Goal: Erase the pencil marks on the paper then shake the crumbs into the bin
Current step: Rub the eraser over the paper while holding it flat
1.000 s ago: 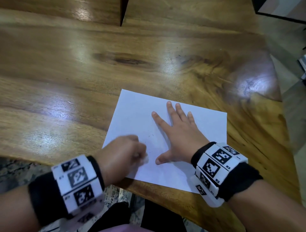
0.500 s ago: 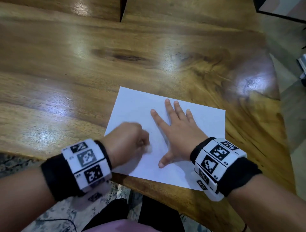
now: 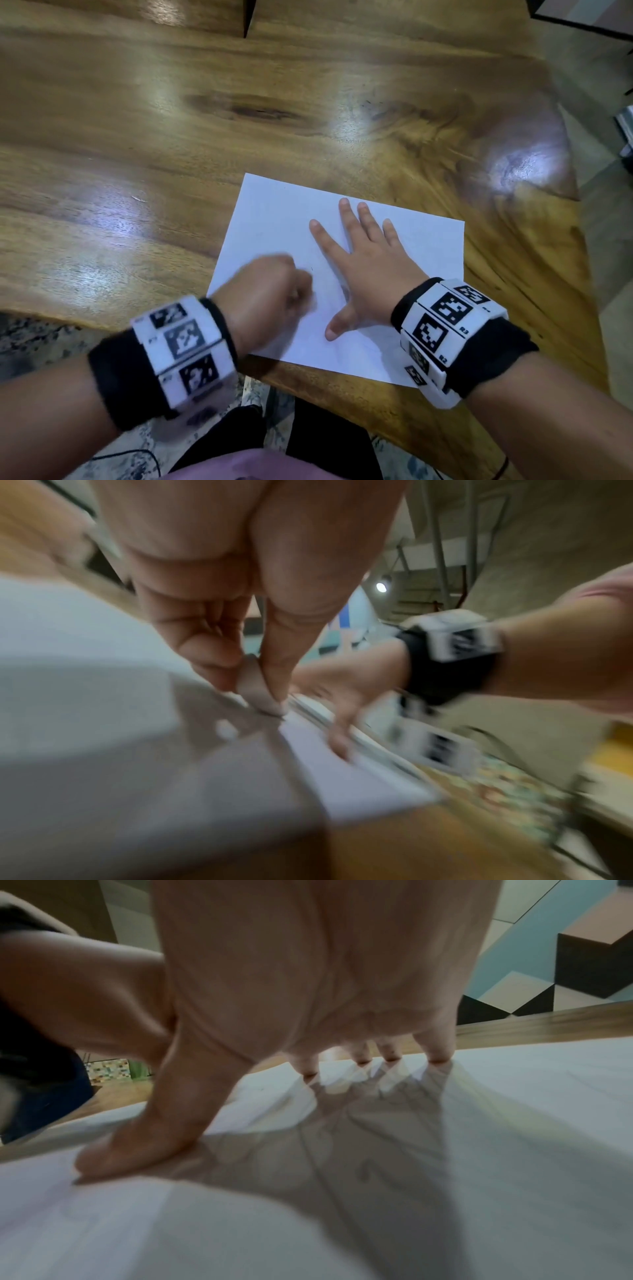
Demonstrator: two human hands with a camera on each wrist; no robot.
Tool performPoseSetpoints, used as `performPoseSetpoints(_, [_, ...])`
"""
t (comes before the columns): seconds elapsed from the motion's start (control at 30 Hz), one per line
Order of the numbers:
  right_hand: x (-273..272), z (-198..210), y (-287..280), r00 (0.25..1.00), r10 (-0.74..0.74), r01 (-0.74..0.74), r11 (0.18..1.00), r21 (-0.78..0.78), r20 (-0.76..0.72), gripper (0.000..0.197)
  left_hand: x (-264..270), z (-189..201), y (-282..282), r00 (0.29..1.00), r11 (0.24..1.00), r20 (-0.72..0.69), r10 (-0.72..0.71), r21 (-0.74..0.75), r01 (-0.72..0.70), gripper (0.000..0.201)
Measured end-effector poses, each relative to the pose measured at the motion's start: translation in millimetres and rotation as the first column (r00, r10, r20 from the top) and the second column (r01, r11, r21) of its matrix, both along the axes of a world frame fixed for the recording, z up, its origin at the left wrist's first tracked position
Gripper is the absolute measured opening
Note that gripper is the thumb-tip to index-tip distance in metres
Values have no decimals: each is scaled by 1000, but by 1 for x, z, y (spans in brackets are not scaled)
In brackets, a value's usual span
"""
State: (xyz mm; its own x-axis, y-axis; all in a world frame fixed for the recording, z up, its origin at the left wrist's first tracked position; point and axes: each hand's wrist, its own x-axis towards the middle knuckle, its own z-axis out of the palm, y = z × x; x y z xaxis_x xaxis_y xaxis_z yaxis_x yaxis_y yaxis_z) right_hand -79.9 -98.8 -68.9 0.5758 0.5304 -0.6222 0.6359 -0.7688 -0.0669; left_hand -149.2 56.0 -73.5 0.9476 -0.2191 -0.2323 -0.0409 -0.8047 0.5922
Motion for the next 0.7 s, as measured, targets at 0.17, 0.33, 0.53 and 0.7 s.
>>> performPoseSetpoints(0.17, [0, 0, 0, 1000, -4, 4, 1000, -5, -2, 141, -11, -1, 7, 994, 997, -80, -71, -38, 68, 11])
performPoseSetpoints(0.33, [0, 1, 1, 1000, -7, 7, 1000, -4, -3, 141, -22, -3, 10, 999, 998, 14, -52, -41, 52, 17])
performPoseSetpoints(0.53, [-1, 2, 2, 1000, -8, 8, 1000, -9, -6, 141, -14, 4, 20, 999, 999, -28, -37, -35, 36, 24])
performPoseSetpoints(0.7, [-1, 3, 3, 1000, -10, 10, 1000, -15, -13, 142, -29, 5, 17, 997, 996, -56, -47, -80, 42, 21])
